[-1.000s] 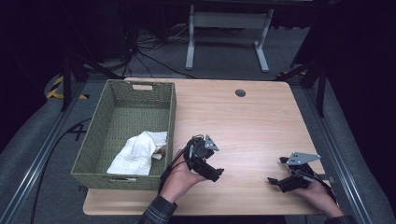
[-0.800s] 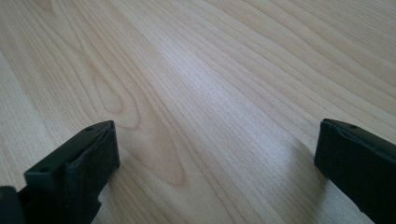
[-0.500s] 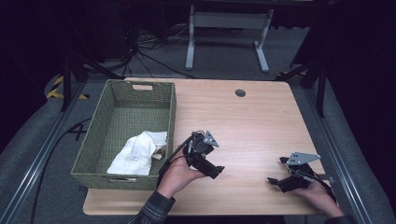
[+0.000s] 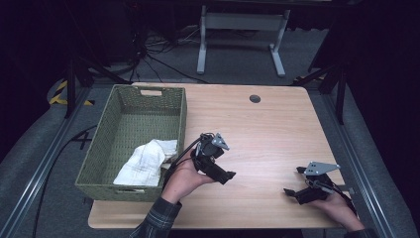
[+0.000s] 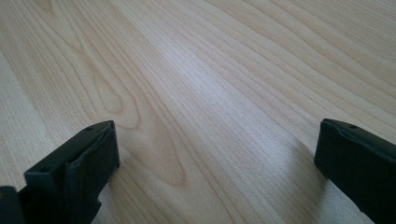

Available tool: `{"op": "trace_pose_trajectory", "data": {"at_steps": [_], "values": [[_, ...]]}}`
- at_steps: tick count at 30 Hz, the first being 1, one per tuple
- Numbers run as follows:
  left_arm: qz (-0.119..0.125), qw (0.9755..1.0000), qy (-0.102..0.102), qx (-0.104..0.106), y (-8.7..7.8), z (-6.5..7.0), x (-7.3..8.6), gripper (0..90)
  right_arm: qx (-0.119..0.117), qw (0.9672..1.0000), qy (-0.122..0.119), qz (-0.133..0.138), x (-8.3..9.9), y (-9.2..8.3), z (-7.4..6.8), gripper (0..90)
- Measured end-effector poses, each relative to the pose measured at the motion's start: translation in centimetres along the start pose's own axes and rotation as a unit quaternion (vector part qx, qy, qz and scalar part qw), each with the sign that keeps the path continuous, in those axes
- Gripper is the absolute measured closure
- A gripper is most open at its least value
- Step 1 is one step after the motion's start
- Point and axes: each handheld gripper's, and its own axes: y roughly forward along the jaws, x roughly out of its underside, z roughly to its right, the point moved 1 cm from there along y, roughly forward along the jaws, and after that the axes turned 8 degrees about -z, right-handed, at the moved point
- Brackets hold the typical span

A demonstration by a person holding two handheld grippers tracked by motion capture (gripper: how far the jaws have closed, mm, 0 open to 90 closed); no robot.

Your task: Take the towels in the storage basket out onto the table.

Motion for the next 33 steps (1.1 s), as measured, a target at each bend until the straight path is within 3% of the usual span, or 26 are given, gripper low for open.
{"op": "trace_pose_trajectory", "data": {"at_steps": [12,26,33], "values": [[0.007,1.0000,-0.001,-0.007,-2.0,-1.1,-0.2,7.2,0.000,1.0000,0.000,0.000,0.0,0.0,0.0,0.2],[0.023,0.9991,-0.022,-0.030,-4.6,-2.4,1.6,7.2,0.001,1.0000,0.001,0.001,0.0,0.0,0.0,0.2],[0.038,0.9973,-0.042,-0.046,-6.0,-3.4,3.0,7.3,0.001,1.0000,0.001,0.000,0.0,0.0,0.0,0.2]]}}
